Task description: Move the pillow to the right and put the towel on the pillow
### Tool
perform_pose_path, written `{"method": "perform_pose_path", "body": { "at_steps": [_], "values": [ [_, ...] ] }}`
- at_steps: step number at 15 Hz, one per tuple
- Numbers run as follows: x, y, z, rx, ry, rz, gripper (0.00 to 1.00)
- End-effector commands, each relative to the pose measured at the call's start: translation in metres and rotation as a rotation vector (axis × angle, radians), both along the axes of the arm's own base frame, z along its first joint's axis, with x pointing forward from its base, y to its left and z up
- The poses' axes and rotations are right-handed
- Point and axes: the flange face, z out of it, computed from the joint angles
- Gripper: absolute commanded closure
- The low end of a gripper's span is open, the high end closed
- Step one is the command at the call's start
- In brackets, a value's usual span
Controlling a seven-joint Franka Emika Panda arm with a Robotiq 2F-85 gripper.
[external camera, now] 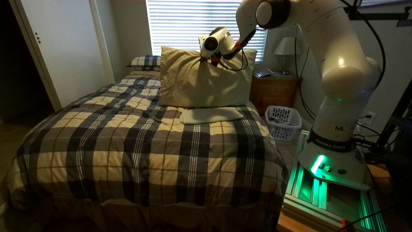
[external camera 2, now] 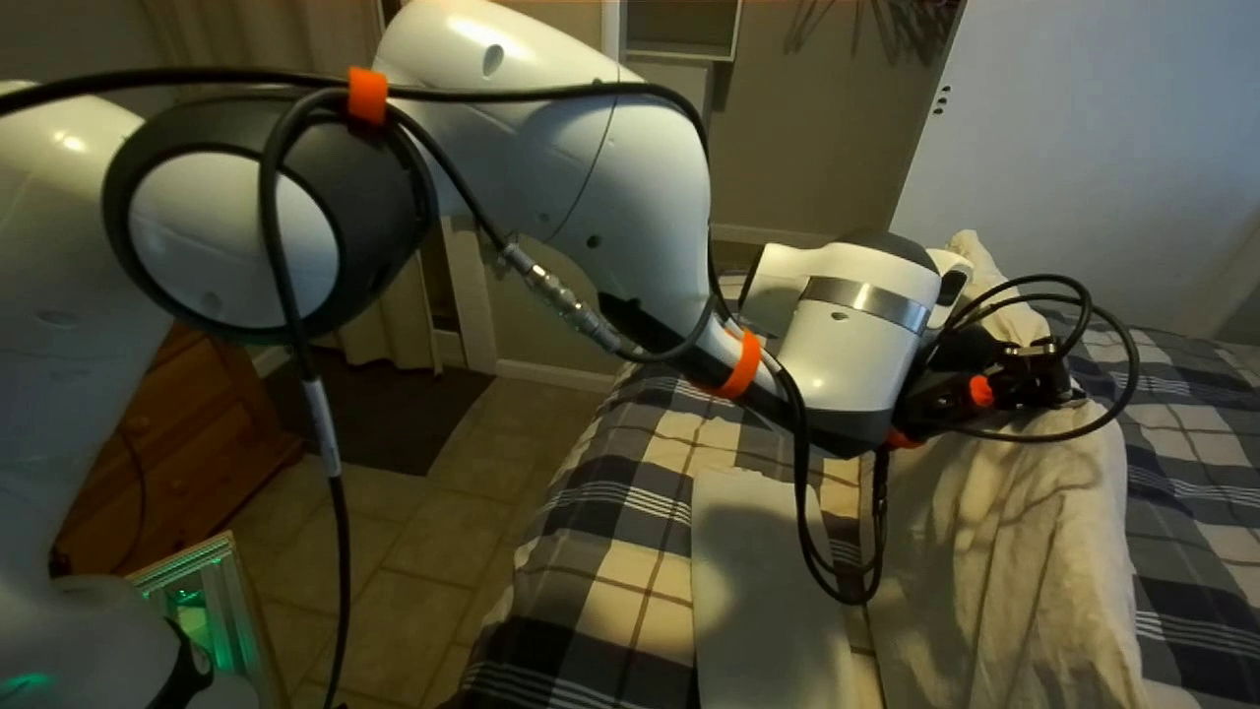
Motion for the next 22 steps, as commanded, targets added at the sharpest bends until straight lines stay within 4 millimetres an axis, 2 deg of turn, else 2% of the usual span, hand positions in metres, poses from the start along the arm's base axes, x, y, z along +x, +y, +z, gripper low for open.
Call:
{"method": "perform_pose_path", "body": {
  "at_steps": [1,7,11,13,18,20,22],
  "values": [
    [0.012,-0.015,0.001,-0.025,-0.020,0.019,0.96],
    [0.030,-0.038,-0.006,-0.044,-0.058,0.020,0.96],
    [0.035,-0.055,-0.011,-0.026,-0.057,0.017,0.95],
    [0.040,-0.062,-0.011,-0.019,-0.078,0.015,0.68],
    [0.050,-0.069,0.000,0.013,-0.134,-0.006,0.33],
    [0.050,-0.066,-0.002,0.043,-0.116,-0.024,0.18],
    [0.045,-0.055,-0.005,0.126,-0.034,-0.049,0.04]
  ]
}}
